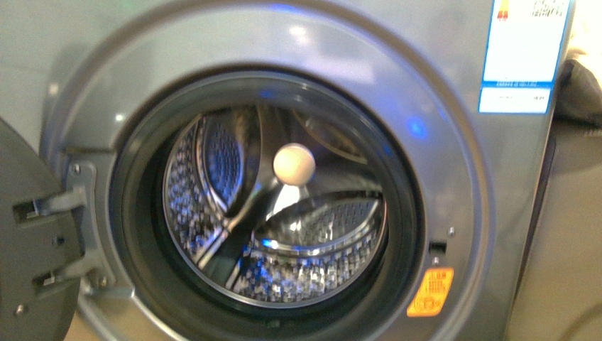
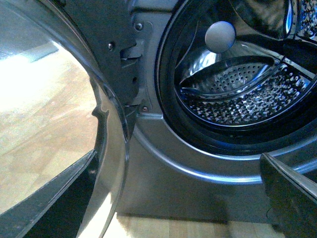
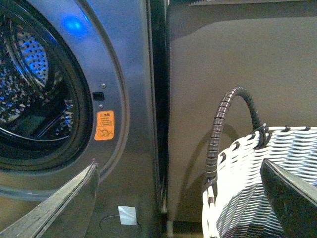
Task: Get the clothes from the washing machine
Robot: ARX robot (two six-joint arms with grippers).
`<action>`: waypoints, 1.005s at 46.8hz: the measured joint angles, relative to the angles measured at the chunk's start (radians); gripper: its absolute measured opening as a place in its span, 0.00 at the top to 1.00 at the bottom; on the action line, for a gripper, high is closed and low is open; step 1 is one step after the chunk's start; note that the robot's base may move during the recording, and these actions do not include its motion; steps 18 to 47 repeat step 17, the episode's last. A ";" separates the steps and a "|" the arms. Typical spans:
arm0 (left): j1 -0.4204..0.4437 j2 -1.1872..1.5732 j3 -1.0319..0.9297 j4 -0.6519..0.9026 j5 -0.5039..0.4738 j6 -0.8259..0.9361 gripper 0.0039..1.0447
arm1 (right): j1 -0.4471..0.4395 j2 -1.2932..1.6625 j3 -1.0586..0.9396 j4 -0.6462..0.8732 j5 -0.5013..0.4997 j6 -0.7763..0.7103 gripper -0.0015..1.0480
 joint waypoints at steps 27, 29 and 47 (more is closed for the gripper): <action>0.000 0.000 0.000 0.000 0.000 0.000 0.06 | 0.000 0.000 0.000 0.000 0.000 0.000 0.07; 0.000 0.000 0.000 0.000 0.000 0.000 0.06 | 0.000 0.000 0.000 0.000 0.000 0.000 0.07; 0.000 0.000 0.000 0.000 0.000 0.000 0.06 | 0.000 0.000 0.000 0.000 0.000 0.000 0.07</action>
